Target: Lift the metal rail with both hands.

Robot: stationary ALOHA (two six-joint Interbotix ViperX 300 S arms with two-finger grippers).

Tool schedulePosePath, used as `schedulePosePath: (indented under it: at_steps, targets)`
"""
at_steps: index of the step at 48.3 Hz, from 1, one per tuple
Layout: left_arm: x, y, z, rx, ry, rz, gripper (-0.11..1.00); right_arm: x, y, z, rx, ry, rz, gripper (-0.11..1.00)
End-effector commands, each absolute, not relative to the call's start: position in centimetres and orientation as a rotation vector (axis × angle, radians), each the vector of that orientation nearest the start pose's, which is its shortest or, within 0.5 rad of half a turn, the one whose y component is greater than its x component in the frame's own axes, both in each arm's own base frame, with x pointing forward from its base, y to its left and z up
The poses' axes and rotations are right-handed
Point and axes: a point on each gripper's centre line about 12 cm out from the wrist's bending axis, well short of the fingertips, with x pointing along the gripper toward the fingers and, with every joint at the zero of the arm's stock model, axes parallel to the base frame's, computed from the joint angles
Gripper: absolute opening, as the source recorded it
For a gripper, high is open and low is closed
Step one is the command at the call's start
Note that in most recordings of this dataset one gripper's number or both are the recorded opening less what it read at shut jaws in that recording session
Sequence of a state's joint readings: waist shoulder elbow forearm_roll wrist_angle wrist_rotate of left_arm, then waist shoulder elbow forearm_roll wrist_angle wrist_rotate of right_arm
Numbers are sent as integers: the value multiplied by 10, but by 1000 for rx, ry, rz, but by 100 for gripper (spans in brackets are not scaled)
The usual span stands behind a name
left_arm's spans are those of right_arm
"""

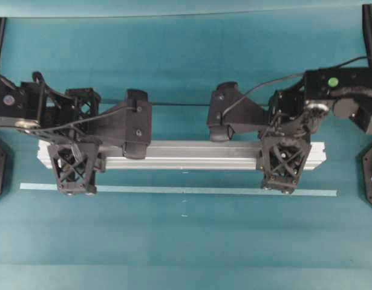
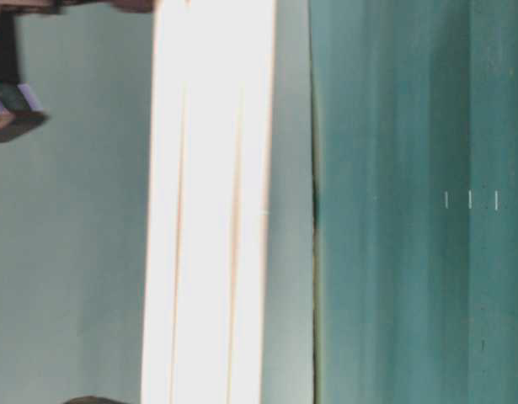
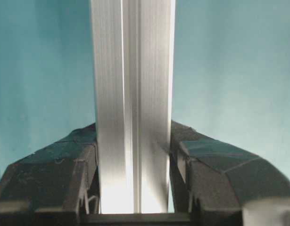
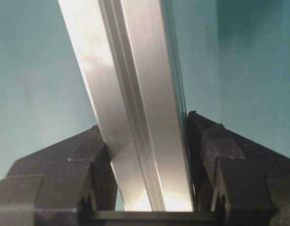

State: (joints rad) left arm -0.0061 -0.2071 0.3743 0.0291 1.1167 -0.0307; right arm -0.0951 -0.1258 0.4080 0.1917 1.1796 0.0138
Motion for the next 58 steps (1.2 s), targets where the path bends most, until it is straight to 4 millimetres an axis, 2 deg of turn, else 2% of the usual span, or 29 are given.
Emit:
schedulePosePath:
  at_steps: [1,11,26,34,44,58]
  targets:
    - [330,-1,270,12,1240,23,30,324,-11,224,281,1445,-7,41]
    - [338,-1,235,11,1236,22,30,321,-10,201,283,1451,-17,42]
    - [335,-1,193,12,1297,20,30,318,-4,170,274,1452,-22,41]
    - [336,-1,181,3,1294,25,30,315,0,154,269,1460,-24,41]
    - [330,-3,164,1,1315,24,30,315,2,144,262,1453,-24,41]
    - [332,-8,152,11,1328,12,30,317,1,127,260,1439,-36,41]
